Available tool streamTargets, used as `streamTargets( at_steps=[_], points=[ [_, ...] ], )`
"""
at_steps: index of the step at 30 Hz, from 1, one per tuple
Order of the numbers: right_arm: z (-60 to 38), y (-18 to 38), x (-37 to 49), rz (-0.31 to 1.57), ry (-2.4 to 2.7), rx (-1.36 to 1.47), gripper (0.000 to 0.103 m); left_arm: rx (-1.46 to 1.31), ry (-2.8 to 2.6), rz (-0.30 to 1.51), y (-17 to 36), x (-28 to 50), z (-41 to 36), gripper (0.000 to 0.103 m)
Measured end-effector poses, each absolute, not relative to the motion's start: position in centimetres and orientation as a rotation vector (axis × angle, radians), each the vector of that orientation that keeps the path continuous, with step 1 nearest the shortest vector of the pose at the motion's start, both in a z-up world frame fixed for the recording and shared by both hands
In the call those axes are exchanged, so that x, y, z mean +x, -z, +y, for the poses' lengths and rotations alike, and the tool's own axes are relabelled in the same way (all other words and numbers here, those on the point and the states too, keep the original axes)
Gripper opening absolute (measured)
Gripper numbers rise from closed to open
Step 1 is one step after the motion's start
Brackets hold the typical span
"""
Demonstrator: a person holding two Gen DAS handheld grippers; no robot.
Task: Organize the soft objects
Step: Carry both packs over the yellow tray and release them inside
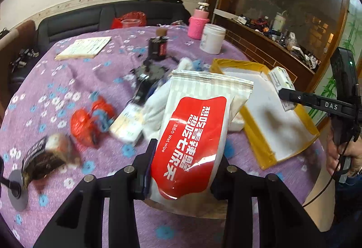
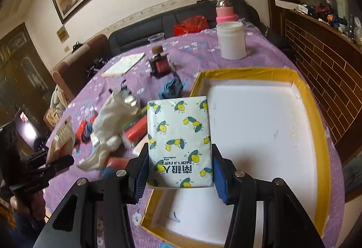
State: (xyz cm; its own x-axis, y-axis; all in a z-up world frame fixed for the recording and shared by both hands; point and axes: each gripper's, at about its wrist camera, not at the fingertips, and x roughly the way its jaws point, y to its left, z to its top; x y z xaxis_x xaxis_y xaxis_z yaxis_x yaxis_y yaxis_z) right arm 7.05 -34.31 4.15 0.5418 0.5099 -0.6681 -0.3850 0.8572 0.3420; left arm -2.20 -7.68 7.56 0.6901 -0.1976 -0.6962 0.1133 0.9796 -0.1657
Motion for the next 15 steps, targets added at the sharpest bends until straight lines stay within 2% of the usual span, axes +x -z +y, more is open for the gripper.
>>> streamTargets(
  at_steps=[15],
  points=[
    [-38.4, -8.3, 13.6, 0.783, -0.486, 0.203, 0.054, -0.038, 0.290, 0.781, -12.0, 7.0, -17.6, 0.038]
  ],
)
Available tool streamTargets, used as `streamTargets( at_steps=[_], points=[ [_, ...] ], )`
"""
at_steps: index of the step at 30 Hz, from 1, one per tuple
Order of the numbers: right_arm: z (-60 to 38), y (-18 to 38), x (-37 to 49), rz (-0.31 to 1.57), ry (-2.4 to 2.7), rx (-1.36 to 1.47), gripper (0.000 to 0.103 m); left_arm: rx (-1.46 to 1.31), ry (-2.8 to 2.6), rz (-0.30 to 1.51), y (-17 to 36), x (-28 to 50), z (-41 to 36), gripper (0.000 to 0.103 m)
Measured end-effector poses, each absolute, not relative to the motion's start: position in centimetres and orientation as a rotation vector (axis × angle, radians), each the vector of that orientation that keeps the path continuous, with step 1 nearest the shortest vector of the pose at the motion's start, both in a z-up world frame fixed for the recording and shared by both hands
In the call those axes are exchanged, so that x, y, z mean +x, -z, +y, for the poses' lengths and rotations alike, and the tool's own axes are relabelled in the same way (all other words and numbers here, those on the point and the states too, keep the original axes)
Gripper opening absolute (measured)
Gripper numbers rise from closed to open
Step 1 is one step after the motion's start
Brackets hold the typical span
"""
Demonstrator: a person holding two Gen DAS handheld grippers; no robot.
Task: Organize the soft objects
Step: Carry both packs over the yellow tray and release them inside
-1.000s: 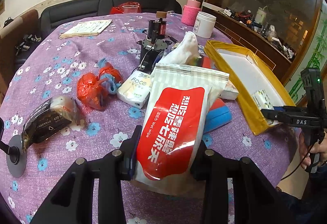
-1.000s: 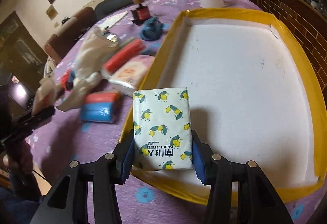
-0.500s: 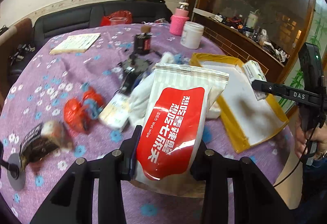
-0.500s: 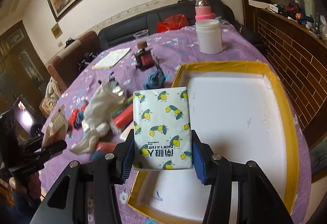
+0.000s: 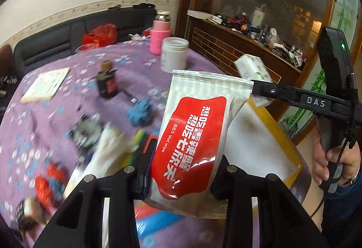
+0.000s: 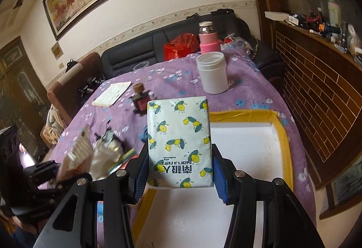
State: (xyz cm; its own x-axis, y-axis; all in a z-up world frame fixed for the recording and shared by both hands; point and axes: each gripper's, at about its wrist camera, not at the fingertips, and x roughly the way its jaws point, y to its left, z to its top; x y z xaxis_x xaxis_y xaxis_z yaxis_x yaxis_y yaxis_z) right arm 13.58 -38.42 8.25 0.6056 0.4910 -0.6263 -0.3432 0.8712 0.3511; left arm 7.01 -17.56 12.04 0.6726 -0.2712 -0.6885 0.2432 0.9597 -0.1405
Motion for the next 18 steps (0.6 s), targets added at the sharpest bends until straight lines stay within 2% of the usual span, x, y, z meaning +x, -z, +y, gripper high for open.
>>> streamTargets(
  at_steps=[8, 18],
  points=[
    [-40.6, -6.6, 18.5, 0.847, -0.451, 0.233, 0.054, -0.019, 0.288, 0.852, -9.8, 14.0, -22.7, 0.038],
    [-41.7, -1.1, 24.0, 1.019, -0.387, 0.212, 0.054, -0.012, 0.217, 0.997, -4.0, 20.4, -26.3, 0.038]
  ],
)
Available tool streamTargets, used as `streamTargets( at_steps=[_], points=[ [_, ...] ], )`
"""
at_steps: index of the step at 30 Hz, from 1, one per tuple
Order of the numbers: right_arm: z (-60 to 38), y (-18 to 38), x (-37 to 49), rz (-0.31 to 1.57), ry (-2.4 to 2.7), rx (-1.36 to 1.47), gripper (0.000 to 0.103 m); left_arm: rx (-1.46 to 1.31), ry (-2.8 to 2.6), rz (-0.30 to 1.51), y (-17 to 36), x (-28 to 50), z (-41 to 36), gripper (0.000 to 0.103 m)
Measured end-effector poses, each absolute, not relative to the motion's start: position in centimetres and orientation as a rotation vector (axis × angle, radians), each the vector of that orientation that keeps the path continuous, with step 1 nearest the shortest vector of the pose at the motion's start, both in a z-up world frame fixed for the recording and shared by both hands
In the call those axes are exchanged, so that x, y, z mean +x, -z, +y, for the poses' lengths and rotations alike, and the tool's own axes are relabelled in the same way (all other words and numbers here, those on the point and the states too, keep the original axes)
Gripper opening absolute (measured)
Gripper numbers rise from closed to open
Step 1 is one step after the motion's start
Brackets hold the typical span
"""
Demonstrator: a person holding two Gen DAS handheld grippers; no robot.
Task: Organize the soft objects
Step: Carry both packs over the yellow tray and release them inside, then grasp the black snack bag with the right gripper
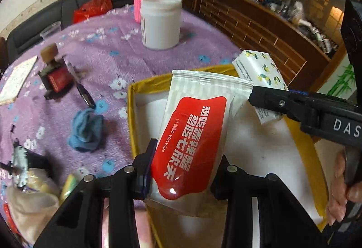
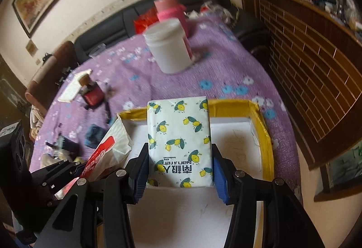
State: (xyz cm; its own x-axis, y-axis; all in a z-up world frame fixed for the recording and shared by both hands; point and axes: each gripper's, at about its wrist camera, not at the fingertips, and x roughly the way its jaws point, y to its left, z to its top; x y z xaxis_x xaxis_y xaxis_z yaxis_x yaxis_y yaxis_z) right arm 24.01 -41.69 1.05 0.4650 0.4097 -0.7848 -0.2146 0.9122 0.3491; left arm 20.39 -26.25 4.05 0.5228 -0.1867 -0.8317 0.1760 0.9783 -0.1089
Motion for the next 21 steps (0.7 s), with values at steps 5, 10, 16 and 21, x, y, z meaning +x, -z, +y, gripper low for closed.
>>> streamTargets(
  at_steps=[5, 10, 16, 21],
  points=[
    [-41.8, 0.9, 25.7, 1.072, -0.378, 0.229, 0.054, 0.000, 0.201, 1.024, -3.2, 21.2, -26.7, 0.038],
    [-41.6, 2.1, 26.2, 1.108, -0.375, 0.229, 0.055, 0.004, 0.200, 1.024, -2.9, 21.3, -27.0, 0.040],
    [-41.4, 2.5, 26.4, 1.114, -0.357, 0.220, 0.057, -0.002, 0.212, 1.015, -2.8, 21.3, -27.1, 0.053],
    [-41.5, 1.7, 26.0, 1.096, -0.345, 0.211, 0.062, -0.023, 0.229, 1.005, -3.7, 20.7, -26.6, 0.057]
  ],
)
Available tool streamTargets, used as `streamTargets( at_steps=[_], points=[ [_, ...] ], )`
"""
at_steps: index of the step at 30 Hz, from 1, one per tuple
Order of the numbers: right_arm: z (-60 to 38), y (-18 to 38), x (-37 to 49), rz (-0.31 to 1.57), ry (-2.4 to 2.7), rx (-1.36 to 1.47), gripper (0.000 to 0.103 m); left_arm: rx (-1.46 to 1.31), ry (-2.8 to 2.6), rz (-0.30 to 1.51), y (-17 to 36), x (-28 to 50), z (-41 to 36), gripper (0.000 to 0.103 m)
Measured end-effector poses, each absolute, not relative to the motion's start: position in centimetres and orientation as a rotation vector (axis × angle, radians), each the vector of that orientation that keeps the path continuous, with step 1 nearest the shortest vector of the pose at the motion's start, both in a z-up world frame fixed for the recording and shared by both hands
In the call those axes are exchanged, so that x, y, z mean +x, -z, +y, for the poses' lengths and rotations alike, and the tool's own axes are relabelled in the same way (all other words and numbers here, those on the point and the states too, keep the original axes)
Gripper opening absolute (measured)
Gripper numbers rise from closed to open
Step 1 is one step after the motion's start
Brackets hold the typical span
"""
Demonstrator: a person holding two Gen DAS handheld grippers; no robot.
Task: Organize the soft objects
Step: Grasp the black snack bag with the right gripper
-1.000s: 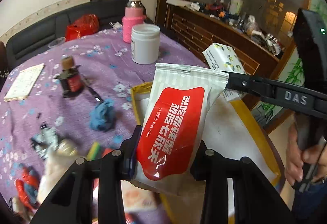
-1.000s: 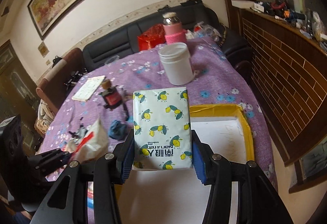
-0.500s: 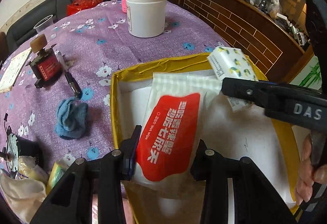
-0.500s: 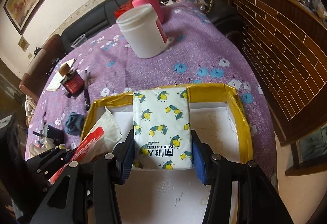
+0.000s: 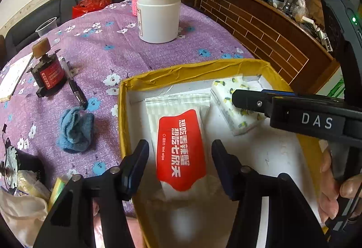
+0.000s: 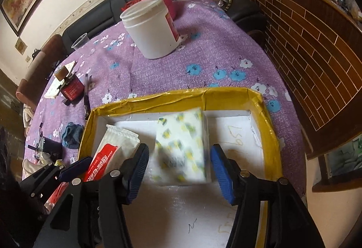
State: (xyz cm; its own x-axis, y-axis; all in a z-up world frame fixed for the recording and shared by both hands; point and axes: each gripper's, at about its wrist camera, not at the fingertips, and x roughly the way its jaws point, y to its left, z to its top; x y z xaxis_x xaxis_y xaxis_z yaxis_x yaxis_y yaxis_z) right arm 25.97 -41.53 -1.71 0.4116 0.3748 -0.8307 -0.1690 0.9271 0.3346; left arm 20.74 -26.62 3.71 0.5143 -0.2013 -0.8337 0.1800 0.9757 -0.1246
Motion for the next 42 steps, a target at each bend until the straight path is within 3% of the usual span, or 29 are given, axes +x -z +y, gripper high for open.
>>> streamTargets(
  at_steps=[10, 22, 37, 42],
  points=[
    [-41.4, -3.3, 20.9, 0.983, -0.407, 0.279, 0.066, -0.087, 0.270, 0.922, -6.9, 16.2, -23.6, 0.058],
    [-34.6, -8.4, 12.1, 0.839, -0.614, 0.299, 0.075, -0.154, 0.176, 0.798, -9.5, 7.4, -13.7, 0.062],
    [-10.2, -7.4, 9.4, 0.911, -1.213, -0.151, 0.076, -0.207, -0.135, 0.661, -6.0, -11.0, 0.0, 0.066],
    [-1.5, -5.9, 7.6, 0.943, -1.479, -0.356, 0.081, -0.148, -0.175, 0.633, -5.4, -14.1, 2.0, 0.066]
  ],
)
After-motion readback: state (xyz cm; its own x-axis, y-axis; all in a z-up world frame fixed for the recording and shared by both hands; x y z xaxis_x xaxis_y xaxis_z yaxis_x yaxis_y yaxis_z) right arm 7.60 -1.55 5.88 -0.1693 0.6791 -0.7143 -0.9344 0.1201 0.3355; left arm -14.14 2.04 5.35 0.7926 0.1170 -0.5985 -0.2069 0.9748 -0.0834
